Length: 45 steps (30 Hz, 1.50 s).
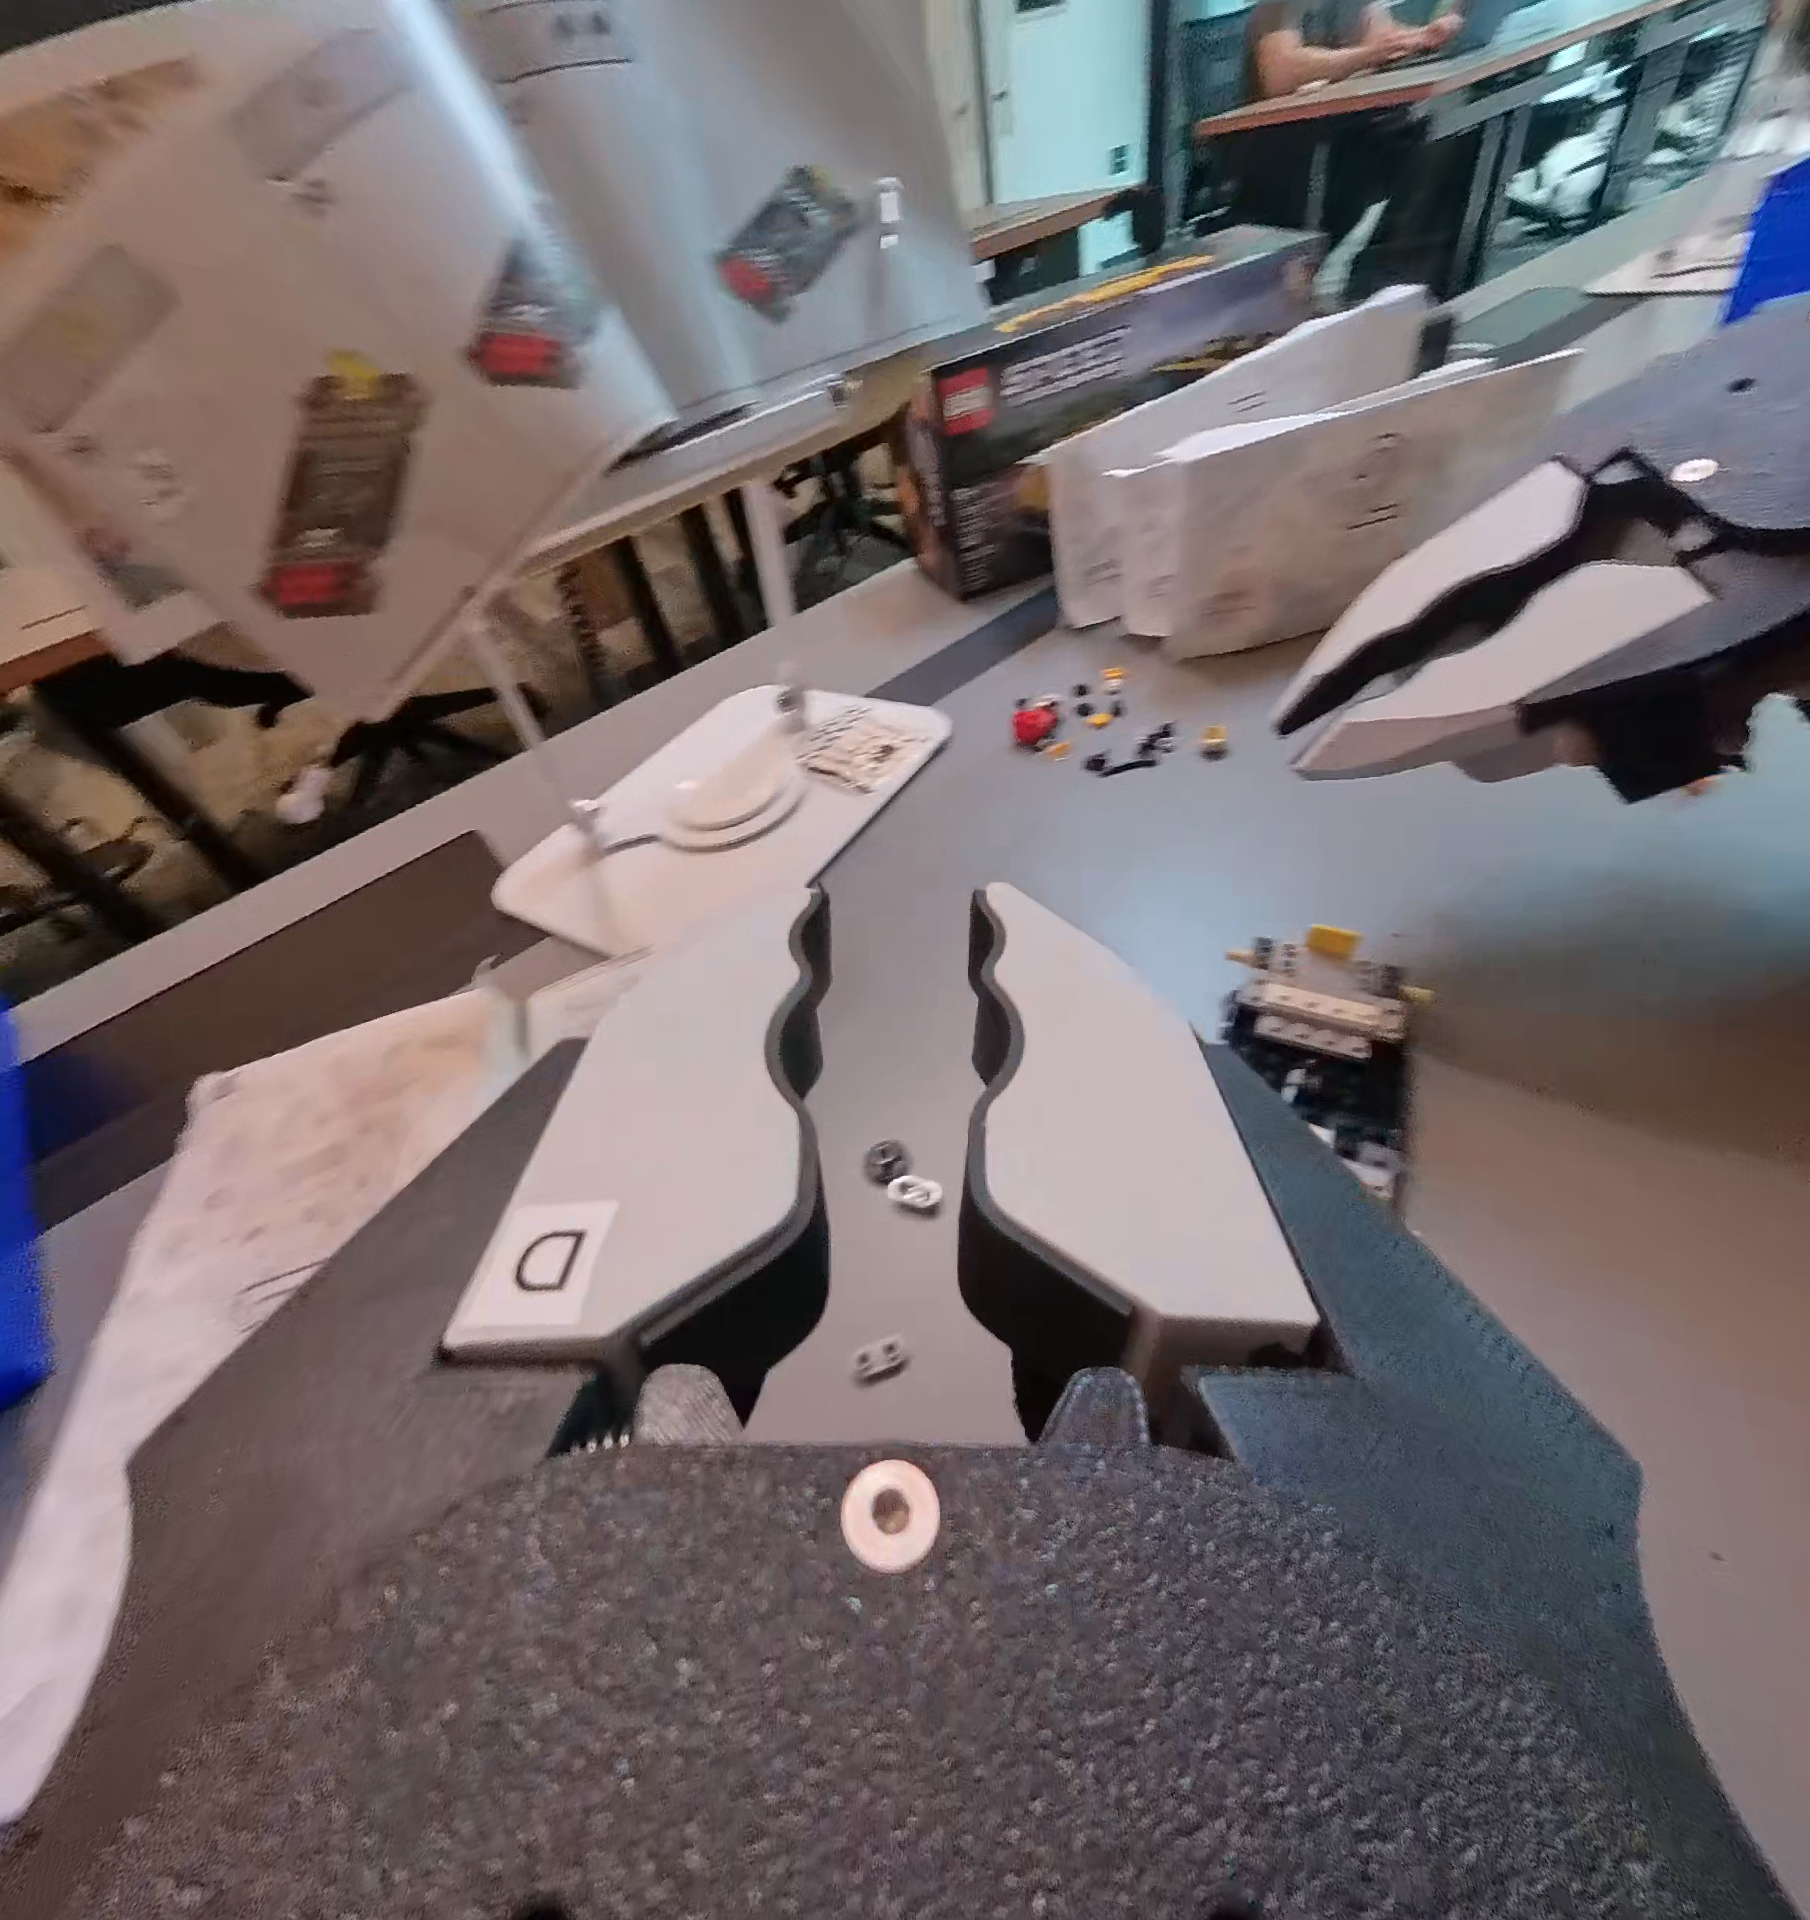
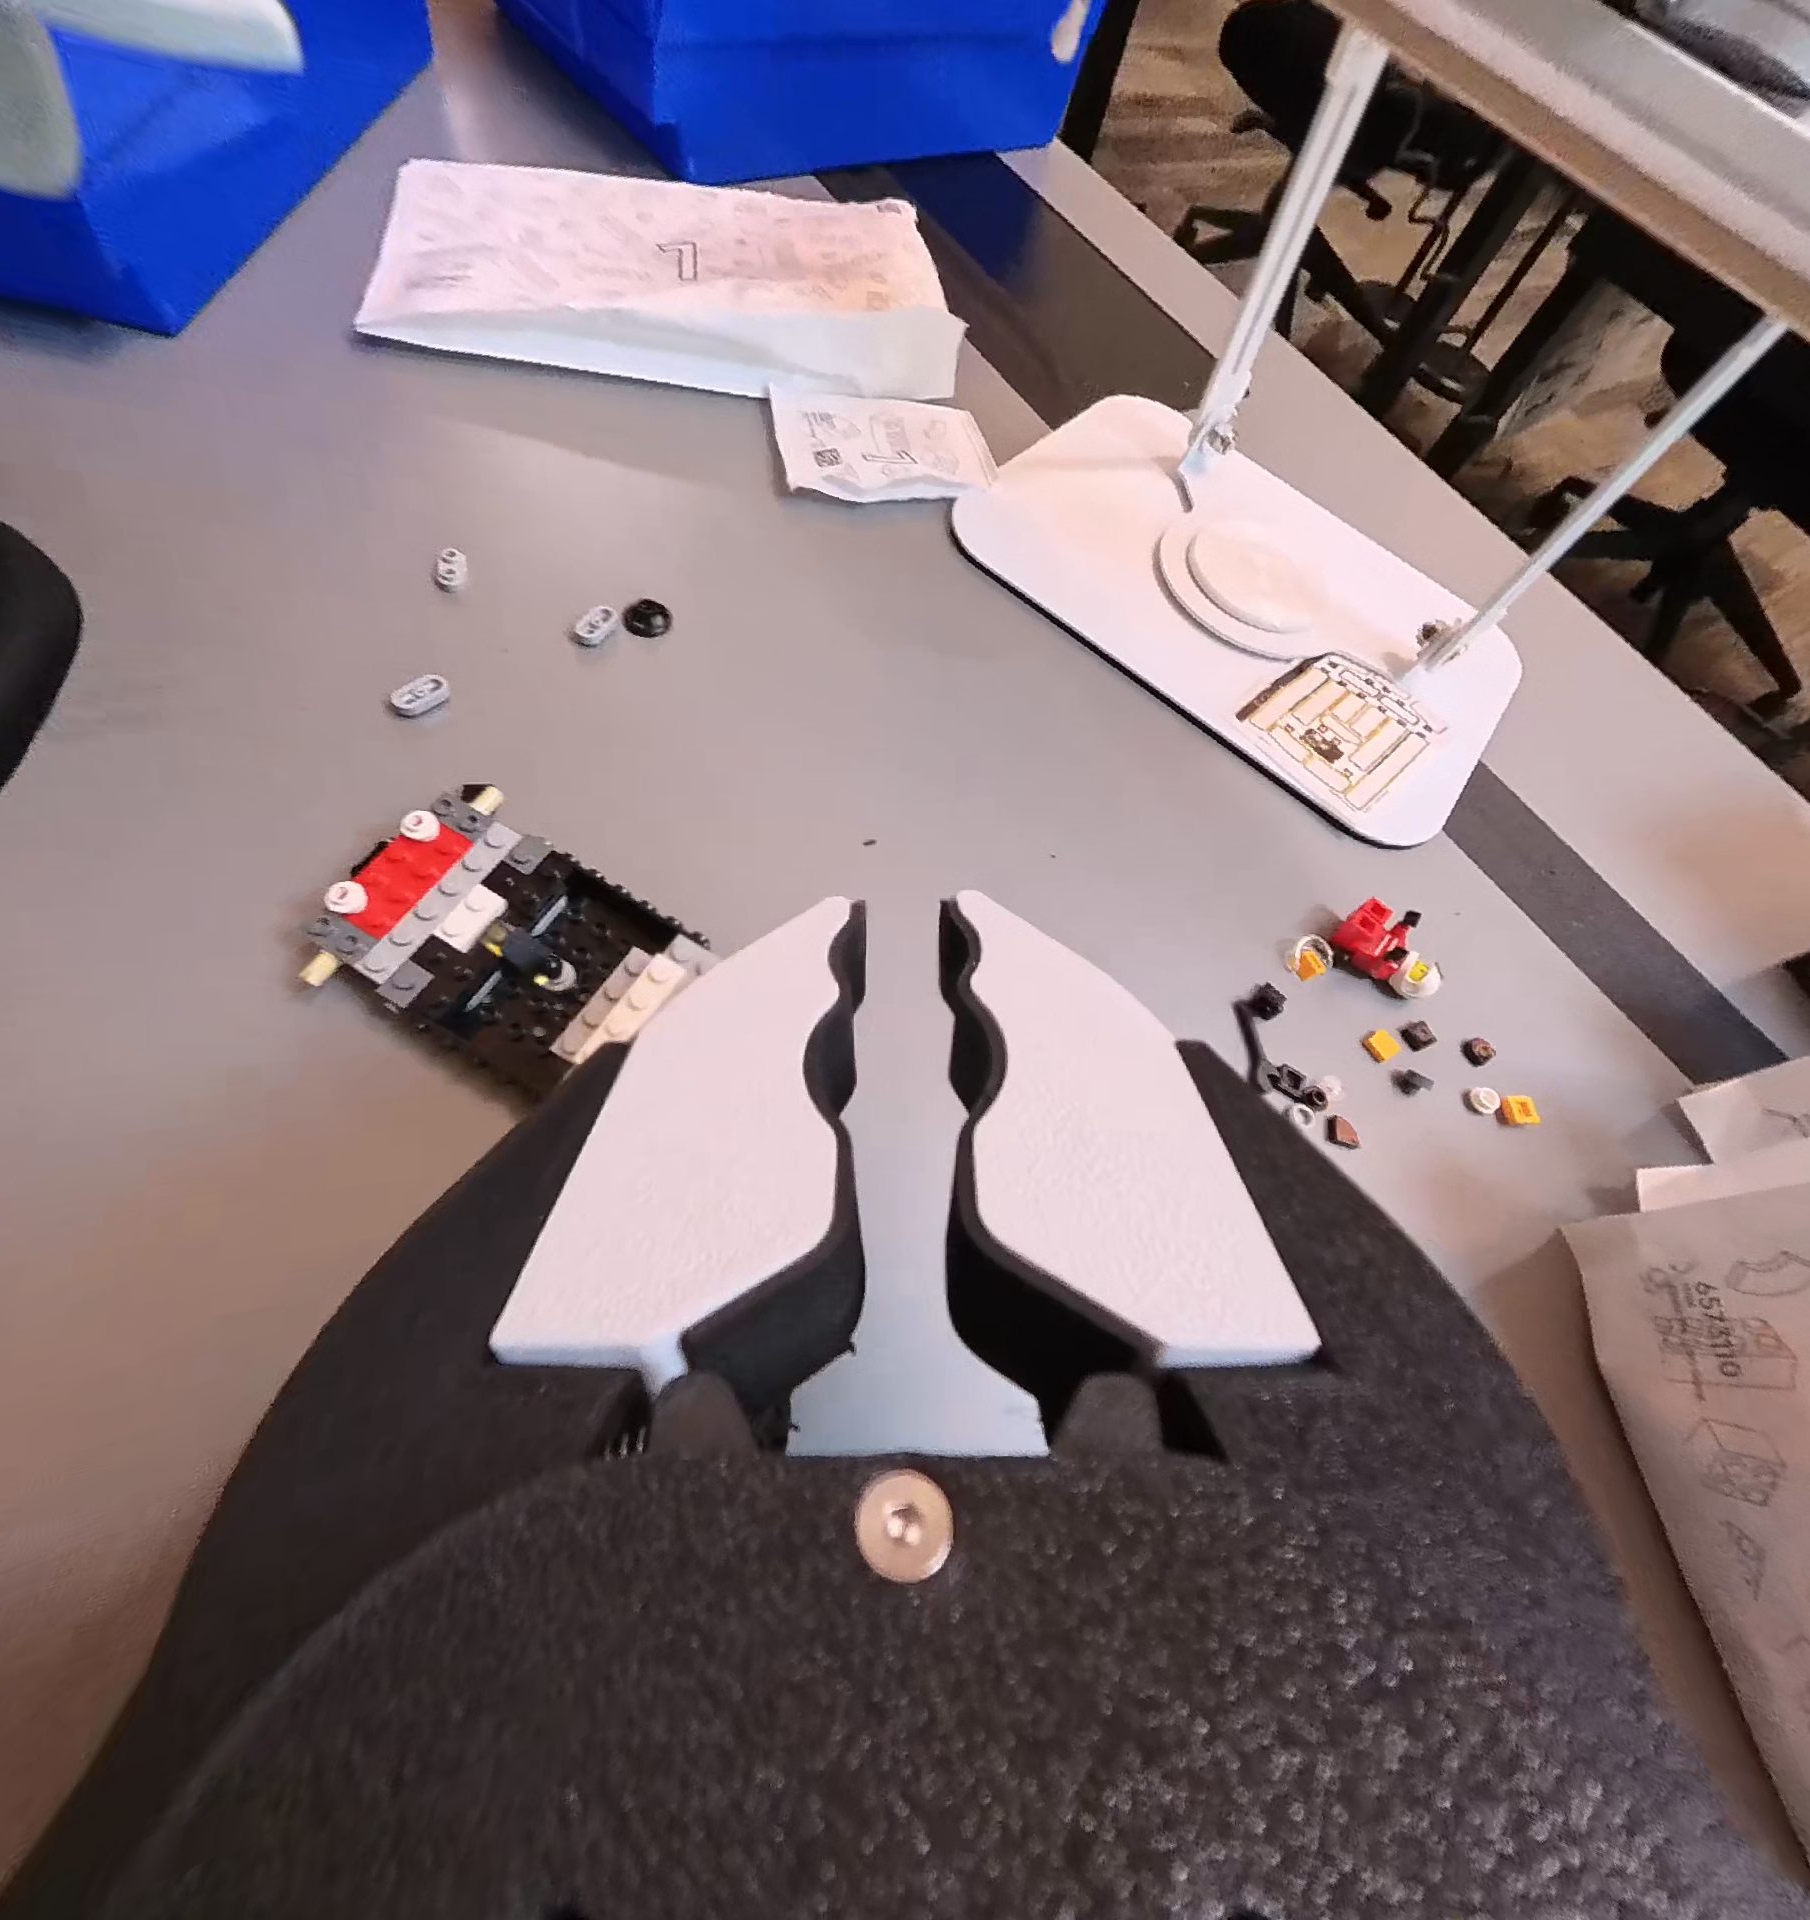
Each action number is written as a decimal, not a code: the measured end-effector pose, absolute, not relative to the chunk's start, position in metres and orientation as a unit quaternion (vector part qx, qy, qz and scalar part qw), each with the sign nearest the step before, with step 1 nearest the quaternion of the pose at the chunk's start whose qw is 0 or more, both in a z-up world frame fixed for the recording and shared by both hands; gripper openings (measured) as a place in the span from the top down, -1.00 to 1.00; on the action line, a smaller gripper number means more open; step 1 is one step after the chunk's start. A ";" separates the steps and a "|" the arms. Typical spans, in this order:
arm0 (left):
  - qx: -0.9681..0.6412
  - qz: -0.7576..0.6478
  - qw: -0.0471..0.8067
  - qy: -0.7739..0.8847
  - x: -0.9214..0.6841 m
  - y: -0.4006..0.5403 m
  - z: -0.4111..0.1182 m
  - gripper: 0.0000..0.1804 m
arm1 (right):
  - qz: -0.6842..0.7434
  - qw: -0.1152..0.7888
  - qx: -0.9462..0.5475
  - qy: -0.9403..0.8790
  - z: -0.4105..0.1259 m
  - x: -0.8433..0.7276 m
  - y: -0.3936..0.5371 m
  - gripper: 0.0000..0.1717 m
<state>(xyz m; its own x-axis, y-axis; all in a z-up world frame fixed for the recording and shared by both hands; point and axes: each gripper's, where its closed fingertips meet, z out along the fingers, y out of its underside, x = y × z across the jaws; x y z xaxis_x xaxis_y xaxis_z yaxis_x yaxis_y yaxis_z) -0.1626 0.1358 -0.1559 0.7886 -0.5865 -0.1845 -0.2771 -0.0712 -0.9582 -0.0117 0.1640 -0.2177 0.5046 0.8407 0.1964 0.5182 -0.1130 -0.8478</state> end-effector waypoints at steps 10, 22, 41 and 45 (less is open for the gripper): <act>-0.727 -0.178 0.559 0.357 -0.109 0.123 -0.202 0.85 | 0.196 0.418 -0.727 -0.509 -0.241 -0.028 0.140 0.76; -0.743 -0.176 0.520 0.382 -0.104 0.123 -0.224 0.71 | 0.200 0.369 -0.740 -0.525 -0.266 -0.038 0.127 0.74; -0.785 -0.200 0.321 0.491 -0.070 0.085 -0.298 0.25 | 0.235 0.327 -0.758 -0.512 -0.281 -0.041 0.122 0.92; -0.792 -0.189 0.318 0.486 -0.069 0.084 -0.298 0.25 | 0.224 0.326 -0.765 -0.508 -0.279 -0.040 0.122 0.99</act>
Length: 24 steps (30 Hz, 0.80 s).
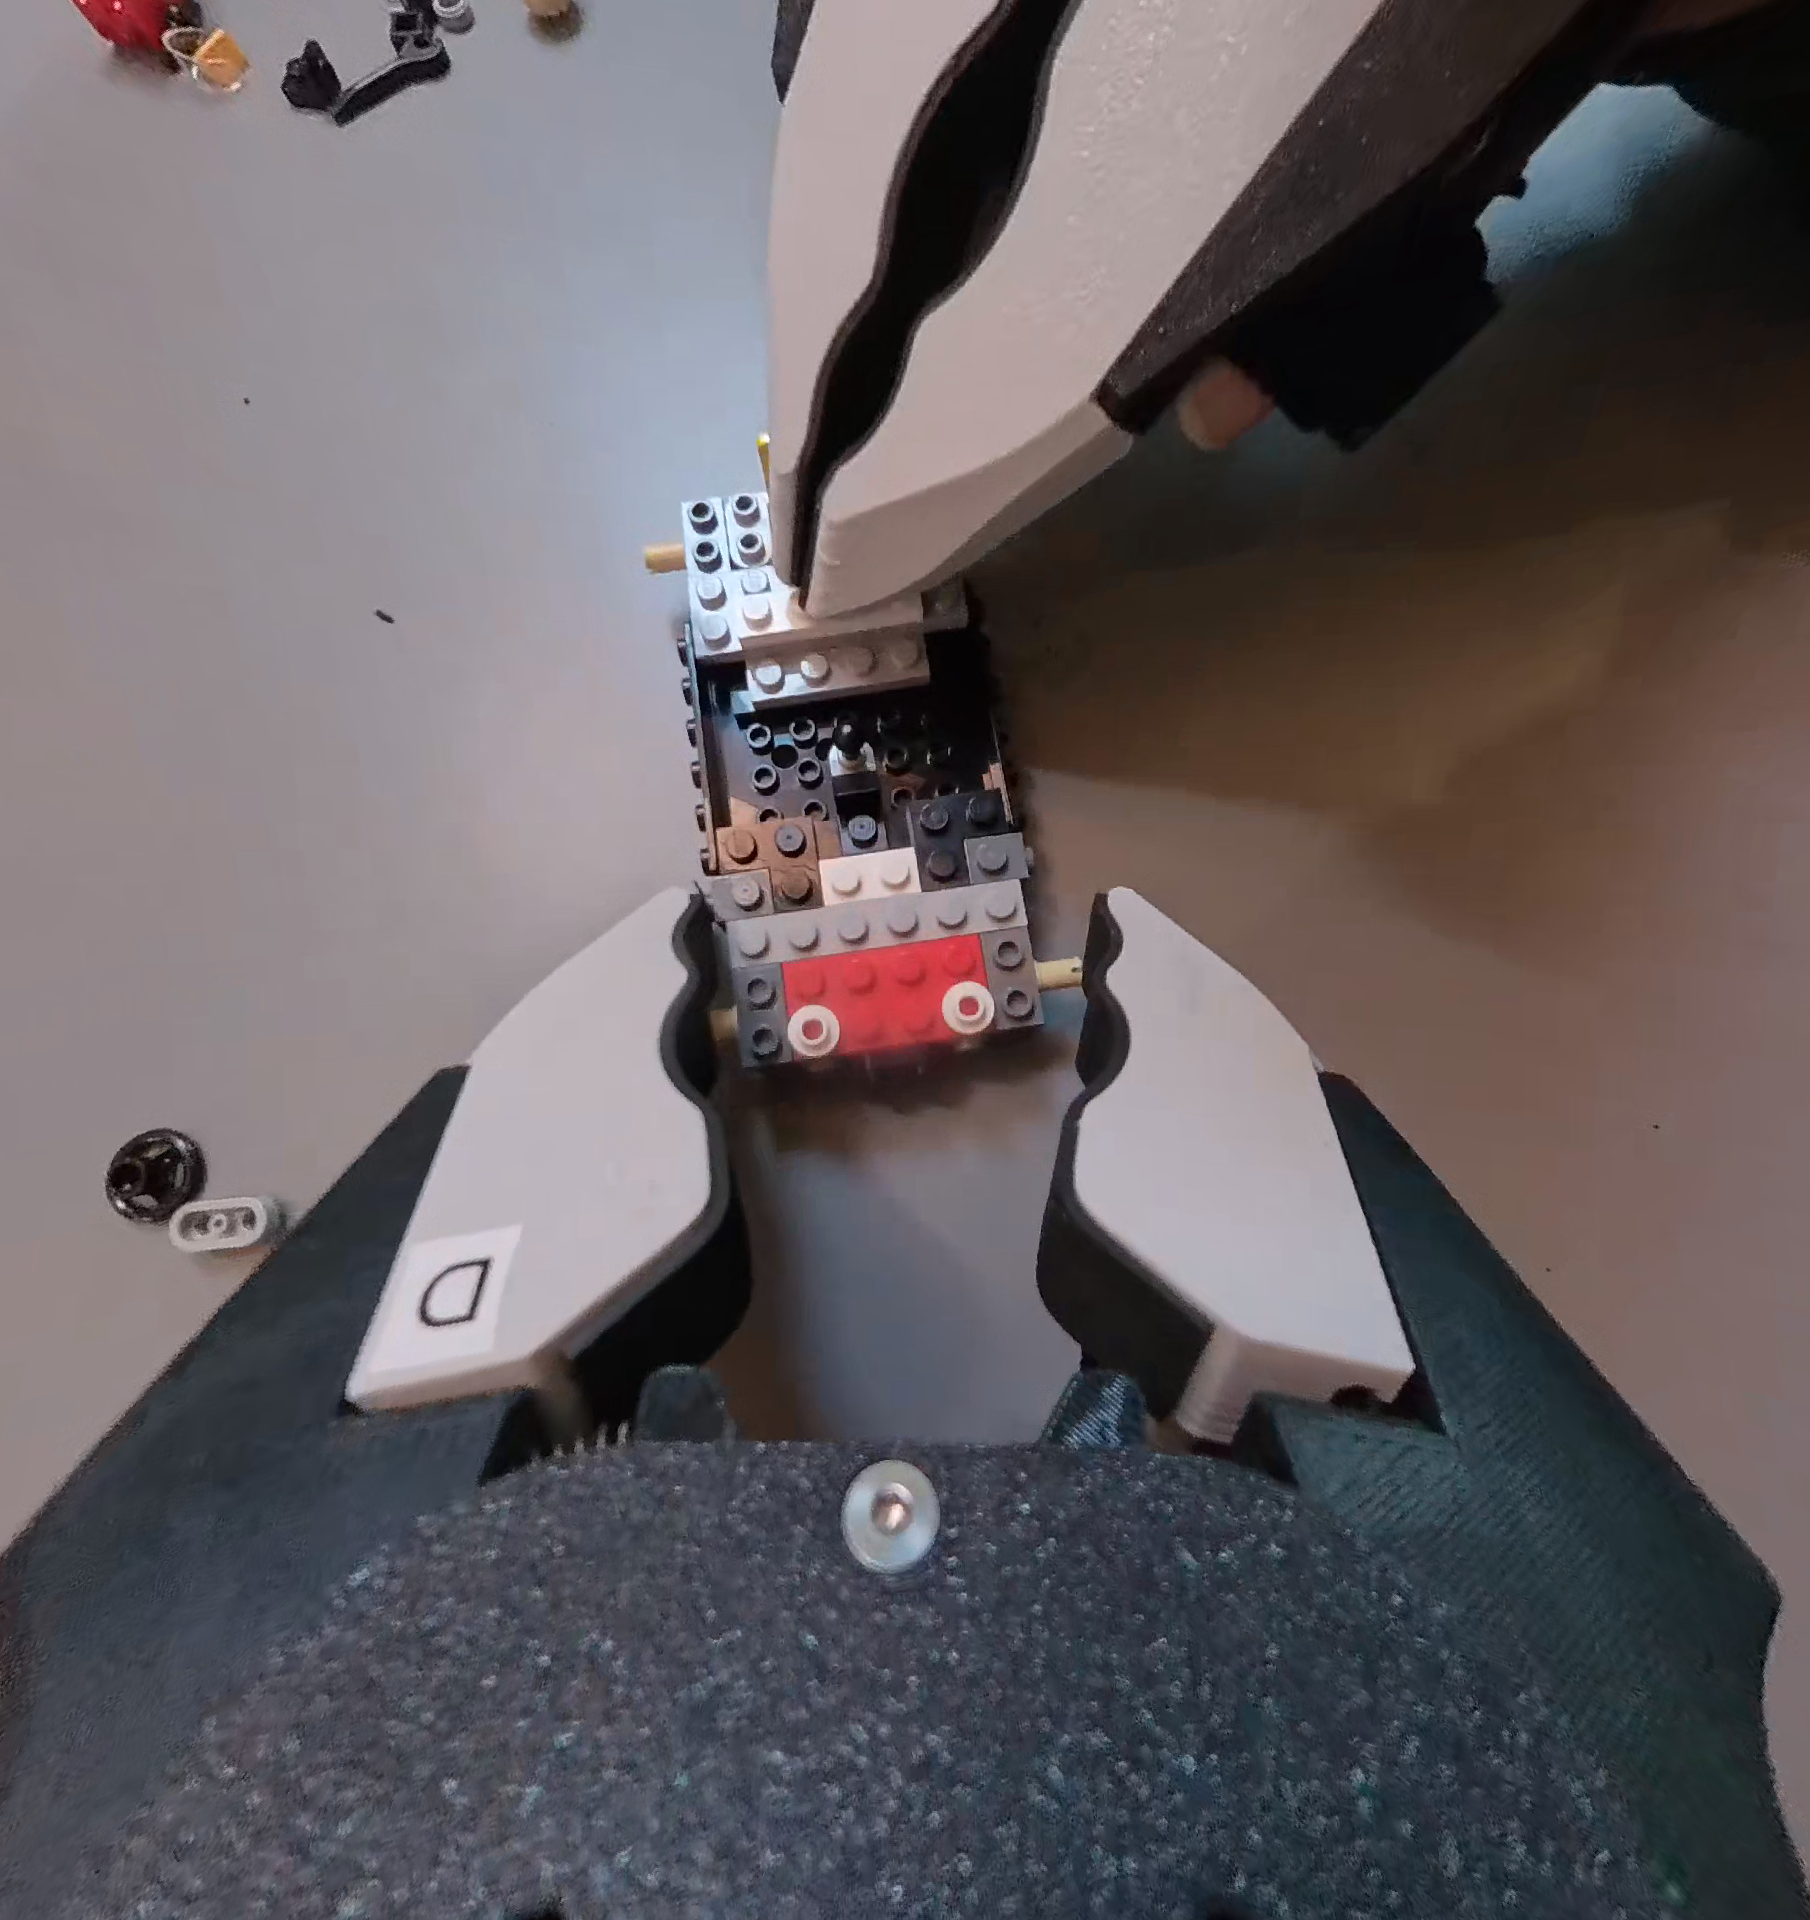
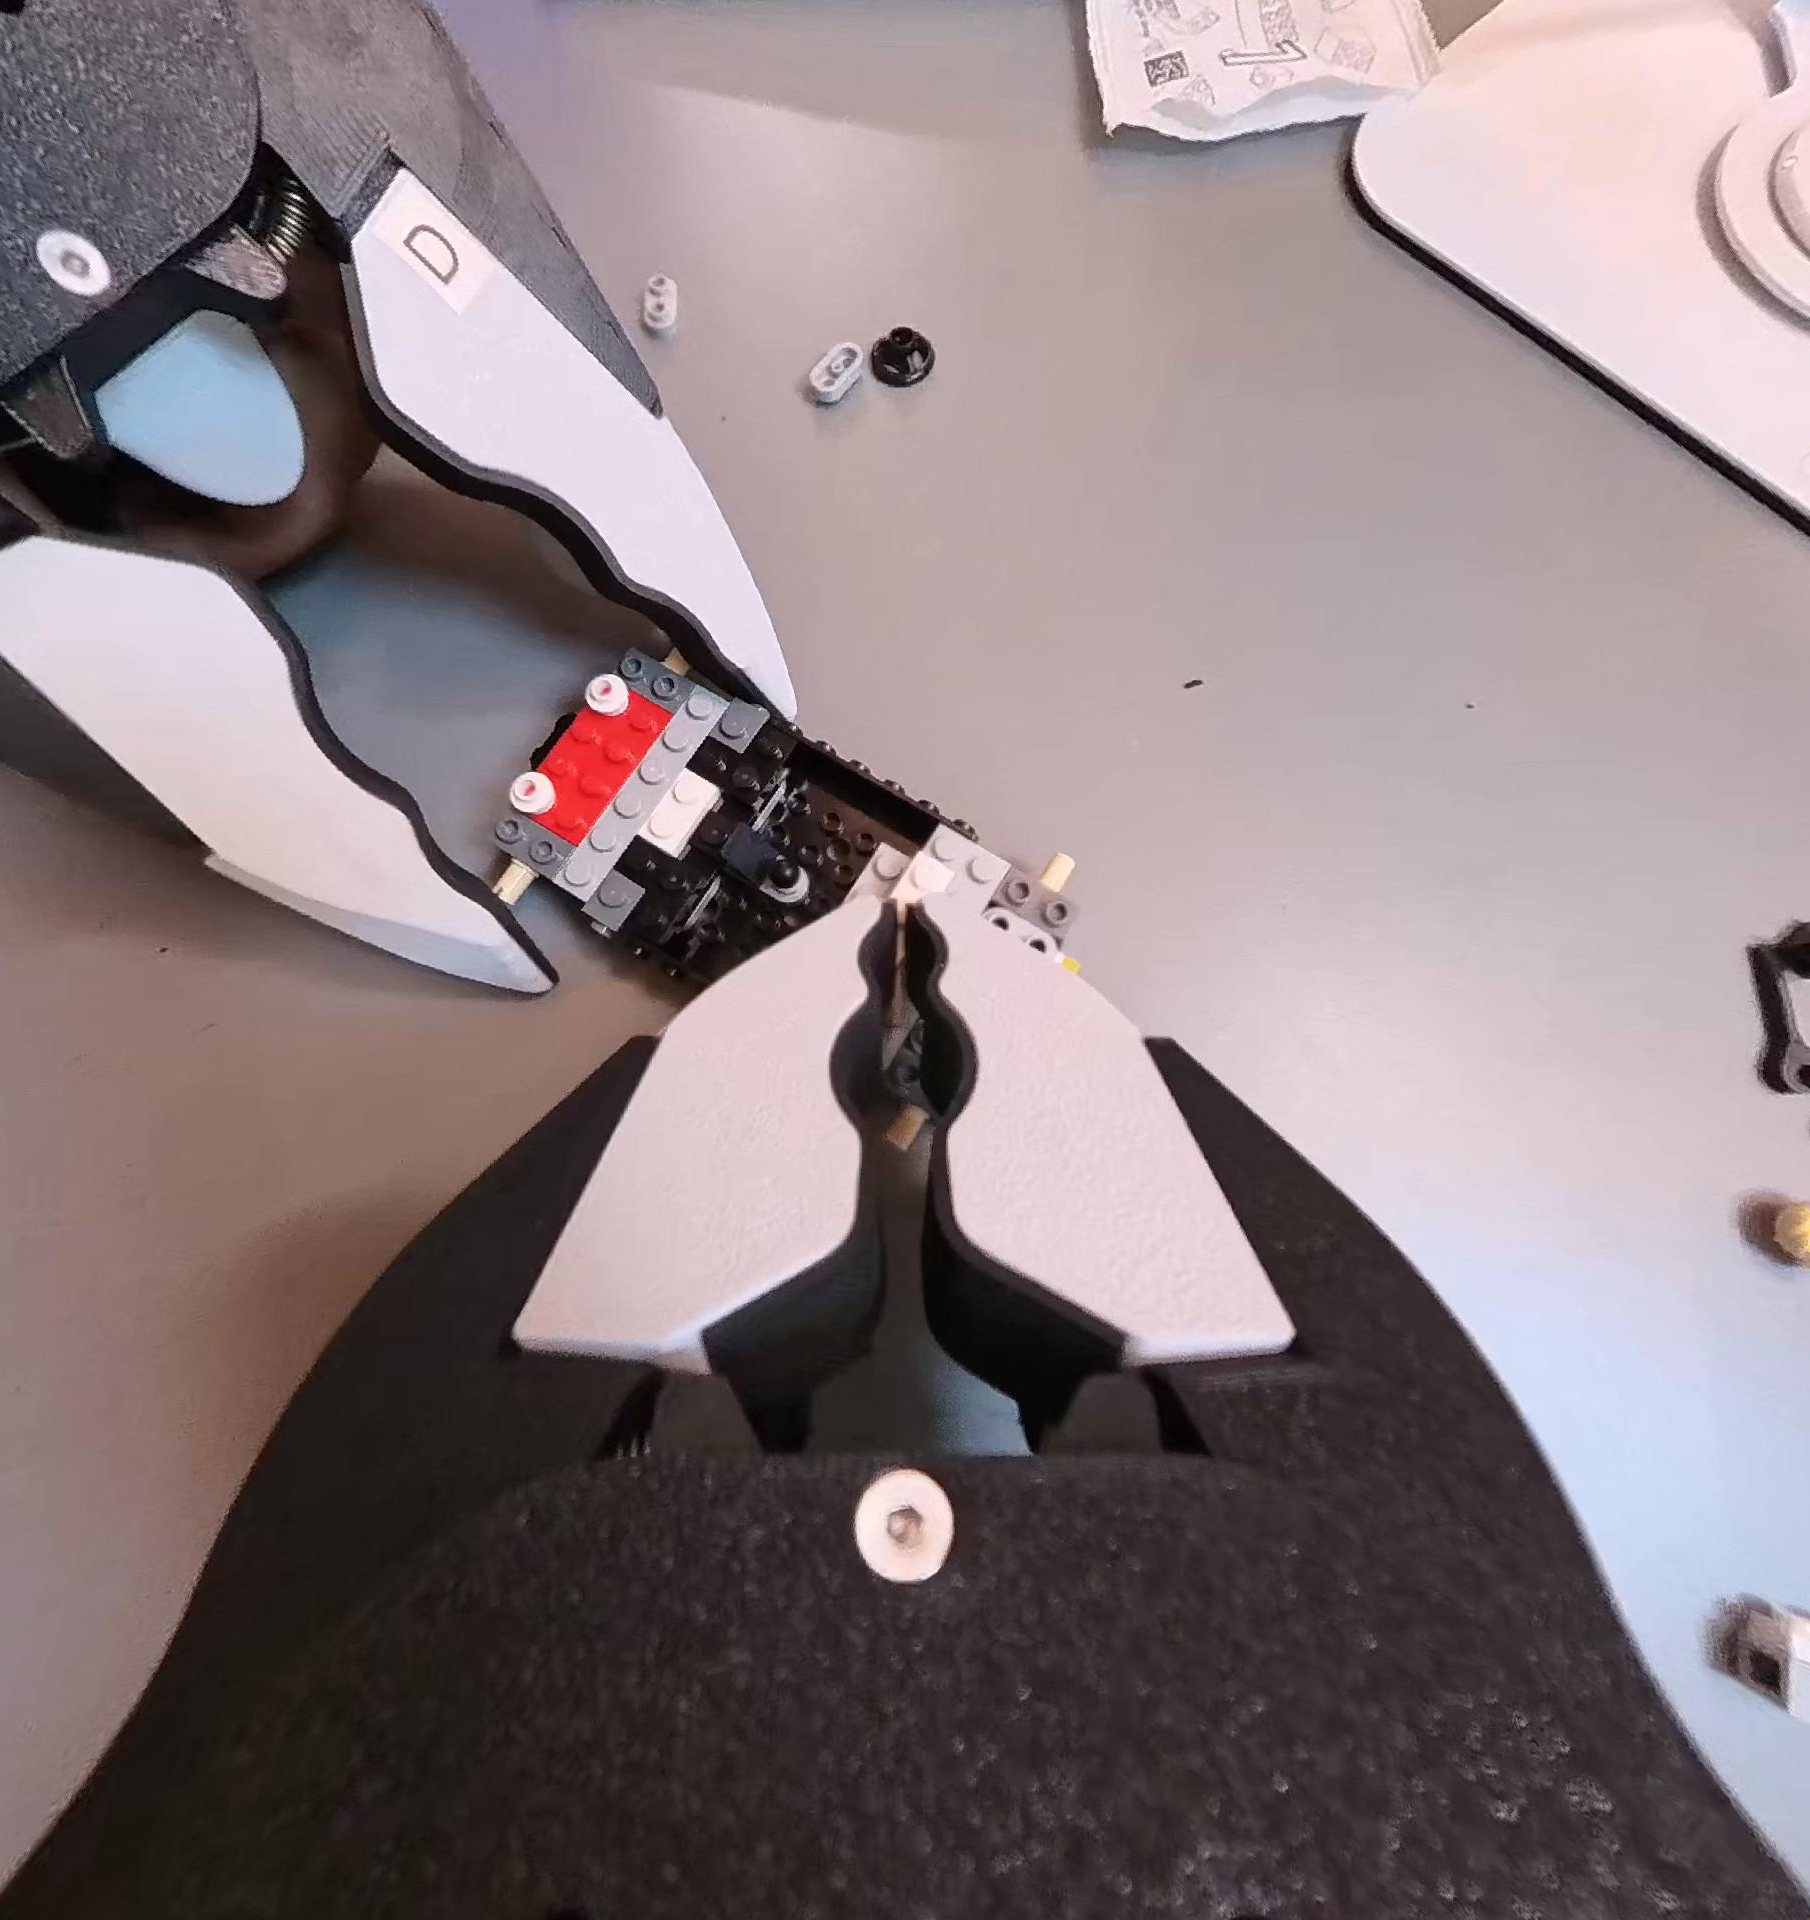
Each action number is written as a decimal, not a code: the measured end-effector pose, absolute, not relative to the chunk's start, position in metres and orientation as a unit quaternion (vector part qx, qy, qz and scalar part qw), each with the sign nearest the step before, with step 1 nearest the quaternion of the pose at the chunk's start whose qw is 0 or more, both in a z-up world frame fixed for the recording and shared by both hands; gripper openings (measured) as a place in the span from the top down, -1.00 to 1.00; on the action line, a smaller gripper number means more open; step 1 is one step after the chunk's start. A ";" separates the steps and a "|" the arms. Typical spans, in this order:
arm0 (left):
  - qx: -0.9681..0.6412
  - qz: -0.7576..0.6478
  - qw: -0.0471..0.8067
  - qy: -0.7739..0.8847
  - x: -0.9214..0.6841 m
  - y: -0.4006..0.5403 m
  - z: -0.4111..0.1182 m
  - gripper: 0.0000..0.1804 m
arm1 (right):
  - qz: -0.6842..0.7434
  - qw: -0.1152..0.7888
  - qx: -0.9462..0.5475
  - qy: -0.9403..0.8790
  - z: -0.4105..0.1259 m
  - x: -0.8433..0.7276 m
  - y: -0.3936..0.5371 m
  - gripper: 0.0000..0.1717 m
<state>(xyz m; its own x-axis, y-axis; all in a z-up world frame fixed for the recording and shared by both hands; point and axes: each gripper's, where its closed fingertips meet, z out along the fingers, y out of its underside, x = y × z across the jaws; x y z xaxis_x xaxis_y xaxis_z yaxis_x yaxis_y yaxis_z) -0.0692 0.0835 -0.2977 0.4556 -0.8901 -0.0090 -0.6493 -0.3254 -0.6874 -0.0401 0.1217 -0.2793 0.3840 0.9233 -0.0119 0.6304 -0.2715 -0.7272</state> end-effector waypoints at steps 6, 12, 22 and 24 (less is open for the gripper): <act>-0.815 -0.174 0.310 0.458 -0.067 0.081 -0.298 0.26 | 0.185 0.325 -0.783 -0.496 -0.279 -0.038 0.126 0.88; -0.826 -0.162 0.311 0.441 -0.065 0.080 -0.298 0.26 | 0.180 0.301 -0.796 -0.493 -0.285 -0.039 0.124 0.84; -0.827 -0.161 0.311 0.440 -0.065 0.081 -0.299 0.26 | 0.175 0.309 -0.797 -0.488 -0.285 -0.042 0.124 0.90; -0.829 -0.162 0.308 0.438 -0.065 0.081 -0.299 0.26 | 0.186 0.322 -0.793 -0.483 -0.285 -0.043 0.125 0.91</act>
<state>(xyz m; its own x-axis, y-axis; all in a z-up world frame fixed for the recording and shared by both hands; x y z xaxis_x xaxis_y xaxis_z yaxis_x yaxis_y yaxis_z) -0.0650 0.0807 -0.2992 0.5635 -0.8261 -0.0003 -0.6260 -0.4268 -0.6526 -0.0431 0.1249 -0.2845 0.4638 0.8858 0.0162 0.6467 -0.3260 -0.6895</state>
